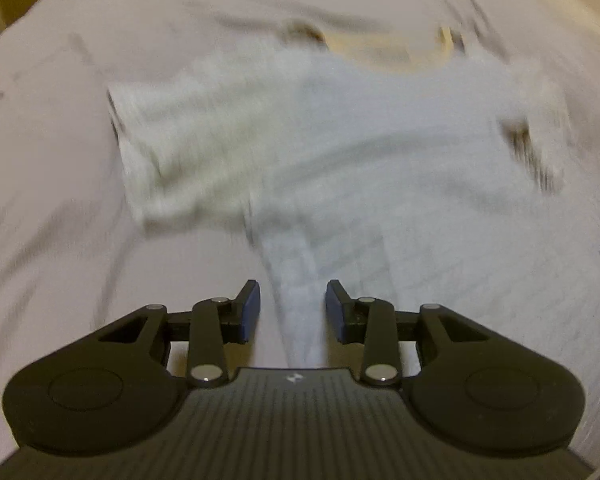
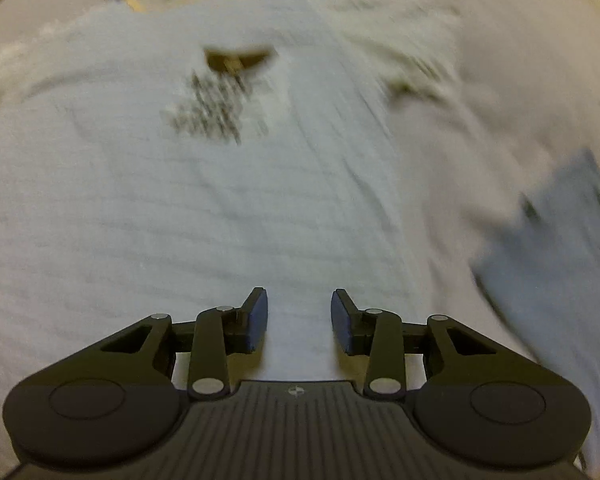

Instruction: Fold clothes

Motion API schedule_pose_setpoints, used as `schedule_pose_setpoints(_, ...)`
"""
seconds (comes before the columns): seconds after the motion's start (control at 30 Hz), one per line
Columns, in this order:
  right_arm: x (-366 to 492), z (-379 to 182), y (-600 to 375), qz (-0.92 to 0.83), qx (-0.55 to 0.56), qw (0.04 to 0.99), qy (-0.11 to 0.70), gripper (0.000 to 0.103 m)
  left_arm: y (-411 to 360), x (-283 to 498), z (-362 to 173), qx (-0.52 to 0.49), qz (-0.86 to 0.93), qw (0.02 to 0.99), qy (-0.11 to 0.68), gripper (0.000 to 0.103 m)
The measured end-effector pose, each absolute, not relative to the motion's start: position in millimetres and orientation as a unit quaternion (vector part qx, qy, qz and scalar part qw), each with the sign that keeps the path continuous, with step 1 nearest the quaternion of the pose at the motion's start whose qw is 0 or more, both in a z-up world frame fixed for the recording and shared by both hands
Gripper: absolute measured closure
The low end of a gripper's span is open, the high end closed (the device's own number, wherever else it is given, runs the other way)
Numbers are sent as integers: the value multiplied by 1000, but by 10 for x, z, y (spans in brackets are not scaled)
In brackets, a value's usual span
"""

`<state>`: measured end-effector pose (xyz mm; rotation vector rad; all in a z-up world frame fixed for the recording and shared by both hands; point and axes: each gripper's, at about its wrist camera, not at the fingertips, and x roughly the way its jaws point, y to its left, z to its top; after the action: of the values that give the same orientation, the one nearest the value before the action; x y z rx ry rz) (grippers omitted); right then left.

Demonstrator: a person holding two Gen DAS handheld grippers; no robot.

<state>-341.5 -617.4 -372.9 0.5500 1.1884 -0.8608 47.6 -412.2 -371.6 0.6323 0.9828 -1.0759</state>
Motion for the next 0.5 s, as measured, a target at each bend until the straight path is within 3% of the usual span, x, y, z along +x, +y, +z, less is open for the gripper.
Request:
schedule_pose_setpoints(0.17,-3691,-3617,-5745,-421,265,675,545,65,-3700,492,-3580,294,-470,695,458,72)
schedule_pose_setpoints(0.5,-3301,-3350,-5365,-371,248,737,508,63,-3447,301,-3314,281,-468,722,425,71)
